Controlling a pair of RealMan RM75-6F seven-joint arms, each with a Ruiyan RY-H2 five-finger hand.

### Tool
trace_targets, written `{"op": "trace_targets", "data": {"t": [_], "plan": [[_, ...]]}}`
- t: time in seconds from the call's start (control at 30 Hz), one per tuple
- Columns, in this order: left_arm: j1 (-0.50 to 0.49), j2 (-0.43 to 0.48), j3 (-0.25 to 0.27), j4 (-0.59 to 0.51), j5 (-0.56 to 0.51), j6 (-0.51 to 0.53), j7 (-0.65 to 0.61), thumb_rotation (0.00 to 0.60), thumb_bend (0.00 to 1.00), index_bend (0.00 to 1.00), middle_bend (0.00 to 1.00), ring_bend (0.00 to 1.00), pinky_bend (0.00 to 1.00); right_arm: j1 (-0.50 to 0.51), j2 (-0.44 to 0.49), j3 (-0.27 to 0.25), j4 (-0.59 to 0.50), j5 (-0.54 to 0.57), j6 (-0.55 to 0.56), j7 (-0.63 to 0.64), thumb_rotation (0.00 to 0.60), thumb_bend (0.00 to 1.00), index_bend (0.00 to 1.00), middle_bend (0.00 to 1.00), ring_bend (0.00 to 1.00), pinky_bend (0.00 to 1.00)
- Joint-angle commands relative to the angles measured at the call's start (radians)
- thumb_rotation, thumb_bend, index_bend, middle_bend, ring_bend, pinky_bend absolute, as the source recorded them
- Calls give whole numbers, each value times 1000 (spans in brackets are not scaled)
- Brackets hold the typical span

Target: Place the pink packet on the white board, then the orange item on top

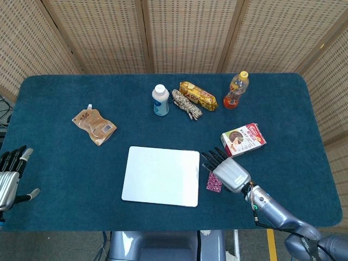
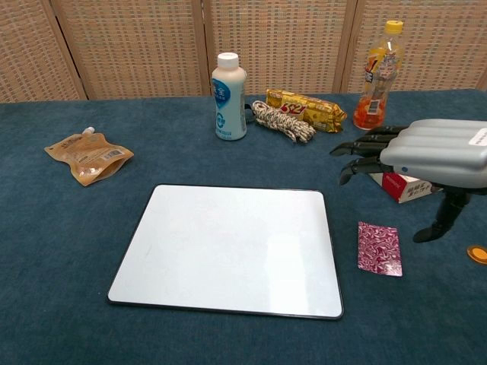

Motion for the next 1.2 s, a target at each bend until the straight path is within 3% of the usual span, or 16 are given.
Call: {"op": "trace_targets", "data": {"t": [0.03, 0.5, 1.2], "plan": [[-2, -1, 0, 0, -4, -4, 3, 600, 0, 0, 0, 0, 0, 20, -26, -3, 21, 10, -17, -42, 600, 0, 183, 0, 0, 15], [-7, 0, 4, 0, -2, -10, 1, 600, 0, 0, 0, 0, 0, 53, -88, -55, 90, 65, -50, -315, 600, 0, 212, 0, 0, 15], [-14, -1, 7, 1, -8, -17, 0, 600, 0, 0, 0, 0, 0, 74, -129, -115, 144, 79, -40, -336, 600, 53, 263, 0, 0, 15]]}}
